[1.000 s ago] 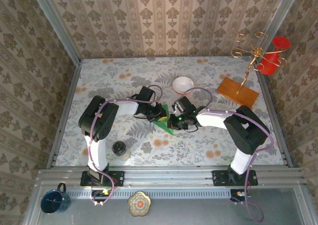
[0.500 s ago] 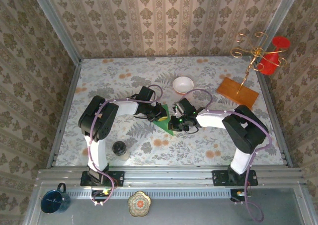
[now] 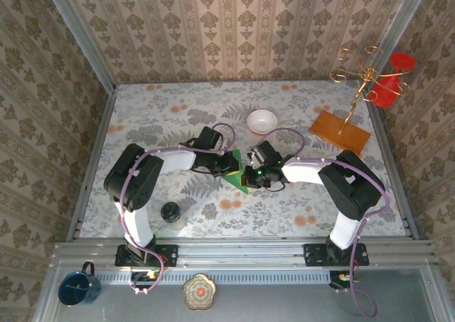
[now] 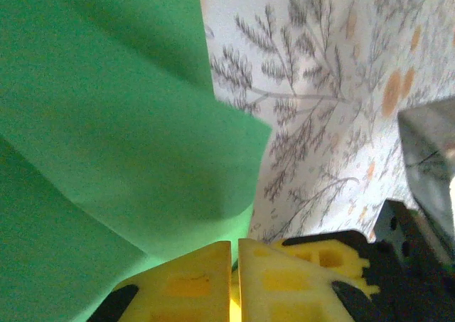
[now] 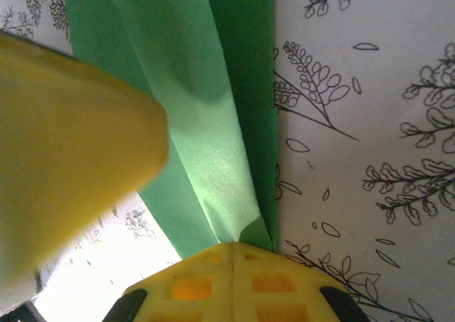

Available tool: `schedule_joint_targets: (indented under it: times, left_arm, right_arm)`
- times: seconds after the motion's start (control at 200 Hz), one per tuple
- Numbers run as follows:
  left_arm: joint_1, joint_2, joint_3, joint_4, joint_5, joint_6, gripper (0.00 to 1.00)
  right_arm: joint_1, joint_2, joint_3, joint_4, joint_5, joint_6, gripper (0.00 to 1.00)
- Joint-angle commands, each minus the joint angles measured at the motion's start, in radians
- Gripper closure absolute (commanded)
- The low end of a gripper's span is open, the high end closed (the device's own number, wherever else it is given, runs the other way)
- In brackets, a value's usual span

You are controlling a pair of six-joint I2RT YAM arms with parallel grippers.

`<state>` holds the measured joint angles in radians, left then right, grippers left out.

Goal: Fold a paper plane with a square sheet of paper (pick it up from the middle)
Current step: Fourth fold the wing at the center of the table.

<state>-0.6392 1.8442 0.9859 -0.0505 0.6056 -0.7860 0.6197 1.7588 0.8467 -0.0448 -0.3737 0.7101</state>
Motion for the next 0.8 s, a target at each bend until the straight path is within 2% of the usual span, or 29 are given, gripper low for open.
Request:
schedule_joint_targets:
  times: [0.0, 0.48, 0.795]
  left_arm:
    - [-0.009, -0.004, -0.015, -0.006, 0.013, 0.056, 0.87]
    - [0.019, 0.071, 0.038, -0.024, -0.035, 0.086, 0.88]
    - [0.091, 0.114, 0.066, -0.069, -0.031, 0.151, 0.87]
  right_arm:
    - [-0.004, 0.031, -0.046, -0.120, 0.030, -0.018, 0.93]
    - [-0.004, 0.066, -0.047, -0.185, 0.064, -0.043, 0.93]
    - [-0.022, 0.071, -0.079, -0.239, 0.104, -0.086, 0.93]
